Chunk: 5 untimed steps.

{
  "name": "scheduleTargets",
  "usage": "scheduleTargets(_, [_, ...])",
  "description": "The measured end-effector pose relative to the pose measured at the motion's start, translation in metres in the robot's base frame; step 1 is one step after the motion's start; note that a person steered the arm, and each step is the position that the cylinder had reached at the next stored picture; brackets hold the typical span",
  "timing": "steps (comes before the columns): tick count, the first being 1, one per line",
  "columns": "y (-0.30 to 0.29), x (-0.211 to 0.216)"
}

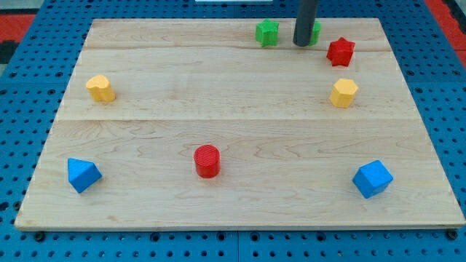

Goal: Point at the yellow hexagon

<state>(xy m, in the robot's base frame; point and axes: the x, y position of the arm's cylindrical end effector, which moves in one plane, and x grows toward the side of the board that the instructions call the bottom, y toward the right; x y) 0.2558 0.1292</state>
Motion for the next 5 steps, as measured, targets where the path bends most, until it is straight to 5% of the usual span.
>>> scheduleTargets(1, [-0.021,0.046])
scheduleTargets(2, [-0.126,0.007])
scheduleTargets(5, [-0.012,-0.011])
